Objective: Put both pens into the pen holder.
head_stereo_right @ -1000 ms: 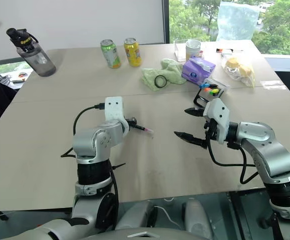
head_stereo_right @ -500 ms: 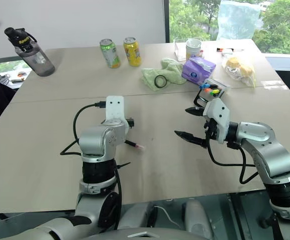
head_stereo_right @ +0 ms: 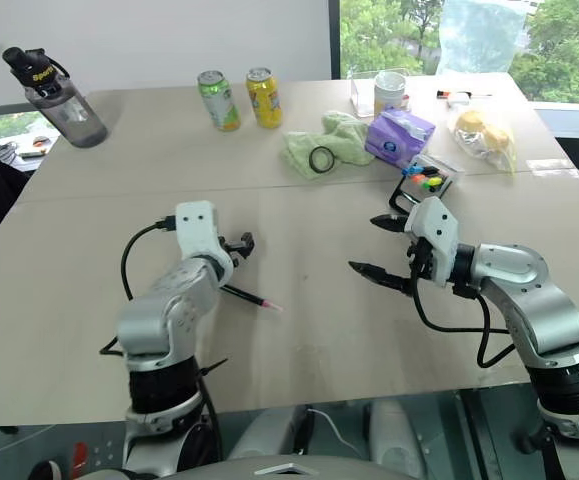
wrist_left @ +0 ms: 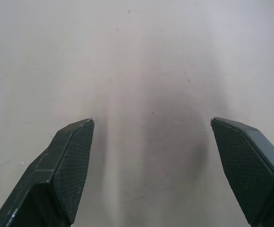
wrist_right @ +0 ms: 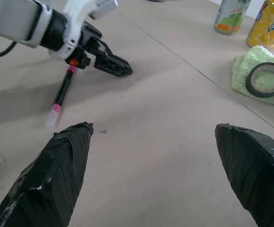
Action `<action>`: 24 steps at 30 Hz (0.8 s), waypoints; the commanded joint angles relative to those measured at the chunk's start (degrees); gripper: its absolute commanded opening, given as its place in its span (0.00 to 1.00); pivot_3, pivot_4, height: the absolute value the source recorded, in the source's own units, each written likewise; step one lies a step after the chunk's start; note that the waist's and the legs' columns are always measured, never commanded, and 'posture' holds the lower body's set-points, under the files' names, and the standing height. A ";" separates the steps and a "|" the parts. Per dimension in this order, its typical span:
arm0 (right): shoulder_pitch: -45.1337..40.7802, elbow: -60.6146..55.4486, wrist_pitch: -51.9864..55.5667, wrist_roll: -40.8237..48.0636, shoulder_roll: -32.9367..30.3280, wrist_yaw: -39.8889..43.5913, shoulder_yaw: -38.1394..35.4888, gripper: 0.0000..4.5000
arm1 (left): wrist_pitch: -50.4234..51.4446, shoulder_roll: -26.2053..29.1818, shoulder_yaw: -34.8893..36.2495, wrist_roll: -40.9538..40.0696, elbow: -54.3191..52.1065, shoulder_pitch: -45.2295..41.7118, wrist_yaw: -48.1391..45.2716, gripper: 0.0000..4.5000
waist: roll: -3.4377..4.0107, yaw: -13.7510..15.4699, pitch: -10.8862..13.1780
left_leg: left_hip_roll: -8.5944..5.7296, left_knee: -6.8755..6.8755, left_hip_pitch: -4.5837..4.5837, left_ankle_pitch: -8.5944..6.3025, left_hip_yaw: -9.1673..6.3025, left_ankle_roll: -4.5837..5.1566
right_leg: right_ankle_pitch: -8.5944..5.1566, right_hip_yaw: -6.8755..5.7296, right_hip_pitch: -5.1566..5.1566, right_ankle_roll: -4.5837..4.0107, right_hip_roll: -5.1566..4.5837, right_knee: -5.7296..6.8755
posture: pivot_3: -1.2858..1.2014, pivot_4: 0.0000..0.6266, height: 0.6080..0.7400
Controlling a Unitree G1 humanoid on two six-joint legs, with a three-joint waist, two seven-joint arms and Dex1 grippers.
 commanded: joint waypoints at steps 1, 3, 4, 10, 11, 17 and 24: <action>-0.60 -0.87 -0.95 -0.15 0.54 -0.20 -0.05 0.99 | -4.35 0.50 4.79 -8.81 -7.75 1.21 -8.10 0.91 | -0.02 0.32 0.01 | -0.01 0.13 -0.20 0.00 -0.11 0.00 | 0.00 -0.03 -0.12 -0.01 -0.02 0.00 | 0.52 0.24 1.00; -0.66 -0.81 -0.90 -0.32 0.75 -0.25 0.15 0.99 | -5.16 4.34 7.13 -16.59 -12.56 5.69 -17.62 0.91 | -0.02 0.43 0.01 | -0.04 0.18 -0.31 0.00 -0.13 0.00 | 0.00 -0.07 -0.19 -0.01 -0.05 0.00 | 0.52 0.24 1.00; -0.73 -0.78 -0.84 -0.37 0.88 -0.29 0.27 0.99 | -5.85 6.80 7.93 -19.28 -13.81 7.69 -21.59 0.91 | -0.01 0.32 0.02 | -0.04 0.17 -0.32 0.00 -0.13 0.00 | 0.00 -0.08 -0.20 -0.01 -0.05 0.00 | 0.52 0.24 1.00; -1.55 -0.74 -0.38 -0.62 2.24 -0.61 1.43 0.99 | -12.49 23.98 14.35 -32.90 -6.38 13.26 -47.02 0.91 | 0.05 -0.09 0.06 | -0.02 0.06 -0.26 0.02 -0.16 -0.03 | 0.00 -0.08 -0.22 -0.05 -0.02 0.04 | 0.52 0.24 1.00; -1.82 -0.57 -0.35 -0.70 2.47 -0.63 1.60 0.99 | -14.66 27.77 13.11 -32.38 -3.70 13.38 -51.93 0.91 | 0.06 -0.04 0.06 | -0.02 0.06 -0.24 0.03 -0.16 -0.03 | 0.01 -0.08 -0.21 -0.06 -0.02 0.04 | 0.52 0.24 1.00; -3.62 1.13 -1.04 -1.62 3.46 -0.57 2.17 0.99 | -35.39 43.49 1.25 -22.10 20.67 3.76 -75.03 0.91 | 0.14 0.24 0.11 | -0.07 0.04 -0.17 0.03 -0.20 -0.02 | 0.01 -0.27 -0.11 -0.07 -0.05 0.00 | 0.52 0.24 1.00; -2.02 -0.43 -0.60 -2.03 2.60 -2.16 0.33 0.99 | -64.63 48.57 -13.40 -11.70 47.42 -10.92 -94.51 0.91 | 0.15 -0.60 0.12 | -0.10 -0.13 -0.37 0.03 -0.24 -0.01 | 0.02 -0.37 -0.34 -0.07 -0.10 -0.14 | 0.52 0.24 1.00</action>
